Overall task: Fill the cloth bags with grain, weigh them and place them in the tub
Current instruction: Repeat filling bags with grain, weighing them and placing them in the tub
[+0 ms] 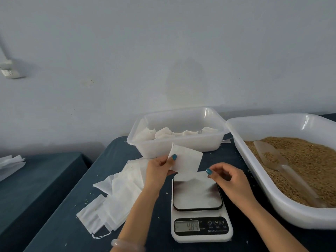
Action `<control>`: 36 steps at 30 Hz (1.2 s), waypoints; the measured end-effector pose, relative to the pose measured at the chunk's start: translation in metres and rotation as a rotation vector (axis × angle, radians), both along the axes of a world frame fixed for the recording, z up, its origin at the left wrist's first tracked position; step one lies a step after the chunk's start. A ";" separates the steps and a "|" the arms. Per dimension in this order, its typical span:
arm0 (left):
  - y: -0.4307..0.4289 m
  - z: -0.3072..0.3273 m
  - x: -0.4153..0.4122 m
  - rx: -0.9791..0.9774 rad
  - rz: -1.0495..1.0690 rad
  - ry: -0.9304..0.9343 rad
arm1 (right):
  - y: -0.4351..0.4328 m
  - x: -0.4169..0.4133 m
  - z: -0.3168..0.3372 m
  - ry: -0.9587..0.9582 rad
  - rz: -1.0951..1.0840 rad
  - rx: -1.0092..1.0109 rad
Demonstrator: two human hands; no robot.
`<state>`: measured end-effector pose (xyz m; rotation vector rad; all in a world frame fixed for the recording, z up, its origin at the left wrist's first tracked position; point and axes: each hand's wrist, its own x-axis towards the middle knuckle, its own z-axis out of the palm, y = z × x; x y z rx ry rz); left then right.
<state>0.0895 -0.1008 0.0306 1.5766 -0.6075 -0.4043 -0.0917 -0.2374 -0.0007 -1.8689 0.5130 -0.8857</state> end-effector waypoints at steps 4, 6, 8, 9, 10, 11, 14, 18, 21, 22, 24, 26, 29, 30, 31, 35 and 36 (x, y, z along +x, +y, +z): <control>-0.002 -0.001 -0.009 0.064 0.102 -0.280 | 0.003 -0.002 0.003 -0.019 0.018 -0.052; -0.003 0.001 -0.018 0.032 0.129 -0.370 | 0.004 -0.002 0.004 -0.020 0.022 -0.064; -0.004 0.001 -0.025 0.007 0.140 -0.464 | 0.007 -0.002 0.005 -0.015 0.037 -0.077; -0.004 0.002 -0.028 -0.010 0.139 -0.515 | 0.009 -0.002 0.006 -0.011 0.047 -0.089; -0.005 0.002 -0.031 -0.029 0.133 -0.576 | 0.011 -0.001 0.006 -0.007 0.058 -0.103; -0.005 0.002 -0.034 -0.043 0.123 -0.655 | 0.012 -0.001 0.007 -0.003 0.069 -0.114; -0.004 0.002 -0.041 -0.042 0.084 -0.875 | 0.015 0.000 0.008 -0.002 0.080 -0.115; -0.003 -0.001 -0.049 0.033 0.019 -1.034 | 0.017 0.001 0.008 -0.006 0.039 -0.082; -0.003 0.000 -0.054 0.063 0.008 -1.063 | 0.017 -0.001 0.008 0.022 0.039 -0.072; -0.003 0.000 -0.054 0.072 0.010 -1.061 | 0.018 -0.001 0.008 0.036 0.052 -0.073; -0.003 0.000 -0.054 0.082 0.017 -1.057 | 0.018 0.000 0.007 0.052 0.057 -0.077; -0.002 0.001 -0.055 0.072 0.019 -1.071 | 0.018 0.001 0.006 0.018 0.041 -0.071; -0.003 0.003 -0.058 0.011 0.039 -1.175 | 0.017 0.000 0.008 -0.073 0.074 0.011; -0.003 0.003 -0.059 -0.005 0.037 -1.210 | 0.017 0.000 0.008 -0.095 0.087 0.039; -0.003 0.004 -0.060 -0.012 0.022 -1.248 | 0.017 0.000 0.009 -0.112 0.096 0.060; -0.002 0.005 -0.062 -0.005 -0.037 -1.296 | 0.015 0.000 0.011 -0.174 0.103 0.145; -0.001 0.005 -0.062 -0.008 -0.029 -1.282 | 0.015 -0.001 0.012 -0.187 0.097 0.174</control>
